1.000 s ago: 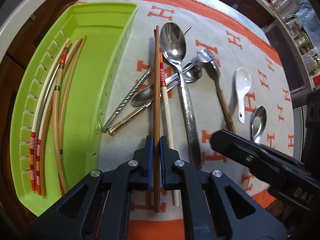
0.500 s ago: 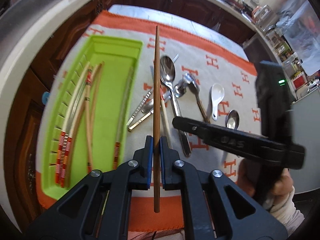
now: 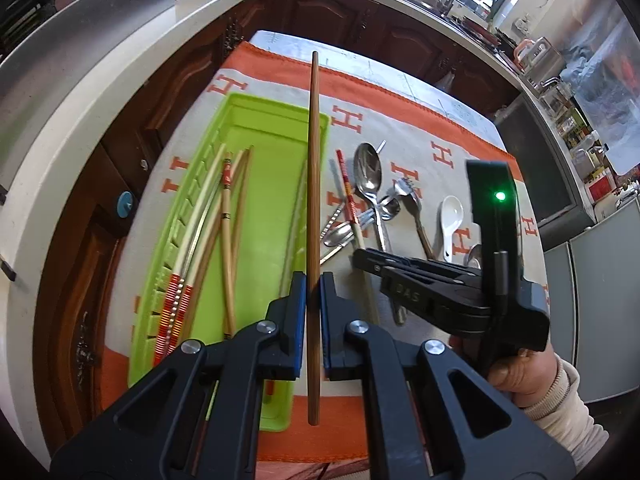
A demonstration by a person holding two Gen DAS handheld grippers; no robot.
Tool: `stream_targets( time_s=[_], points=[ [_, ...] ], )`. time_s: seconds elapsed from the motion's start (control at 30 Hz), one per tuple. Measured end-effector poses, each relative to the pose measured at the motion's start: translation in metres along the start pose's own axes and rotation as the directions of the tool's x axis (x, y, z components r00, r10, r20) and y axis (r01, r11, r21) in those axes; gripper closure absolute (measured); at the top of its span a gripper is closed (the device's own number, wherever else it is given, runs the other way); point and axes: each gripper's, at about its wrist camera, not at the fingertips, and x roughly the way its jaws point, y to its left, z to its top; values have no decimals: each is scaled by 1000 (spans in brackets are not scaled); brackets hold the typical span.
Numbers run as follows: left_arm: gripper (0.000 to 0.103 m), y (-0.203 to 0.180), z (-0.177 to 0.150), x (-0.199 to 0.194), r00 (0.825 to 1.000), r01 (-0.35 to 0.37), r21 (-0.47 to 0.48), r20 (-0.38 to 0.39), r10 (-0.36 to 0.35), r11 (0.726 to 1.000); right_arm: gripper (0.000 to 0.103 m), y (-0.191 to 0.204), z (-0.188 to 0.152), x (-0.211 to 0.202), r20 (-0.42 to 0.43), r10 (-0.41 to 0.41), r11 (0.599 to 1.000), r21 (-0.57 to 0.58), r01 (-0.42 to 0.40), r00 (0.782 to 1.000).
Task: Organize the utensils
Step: 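Lift both chopsticks over the green tray and open both tools to drop them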
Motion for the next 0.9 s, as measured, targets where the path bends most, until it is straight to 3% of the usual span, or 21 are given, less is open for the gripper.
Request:
stream_targets(
  time_s=[0.13, 0.3, 0.4, 0.7, 0.8, 0.9],
  points=[
    [99, 9, 4, -10, 998, -37, 5, 42, 37, 999, 97, -14, -5, -21, 38, 159, 975, 150, -163, 987],
    [99, 18, 13, -21, 989, -117, 21, 94, 115, 993, 97, -7, -3, -58, 151, 246, 943, 192, -273, 957],
    [99, 24, 17, -19, 984, -155, 38, 95, 151, 987, 97, 9, 5, -65, 163, 277, 936, 177, -305, 947],
    [99, 34, 21, 9, 976, -216, 61, 46, 213, 975, 95, 50, 16, -34, 104, 244, 956, 140, -257, 964],
    [98, 32, 19, 15, 972, -236, 73, 36, 234, 969, 94, 52, 13, -26, 62, 217, 966, 130, -224, 974],
    [98, 34, 16, 20, 974, -226, 67, 8, 226, 972, 95, 50, 9, -32, 76, 211, 968, 121, -219, 974]
  ],
)
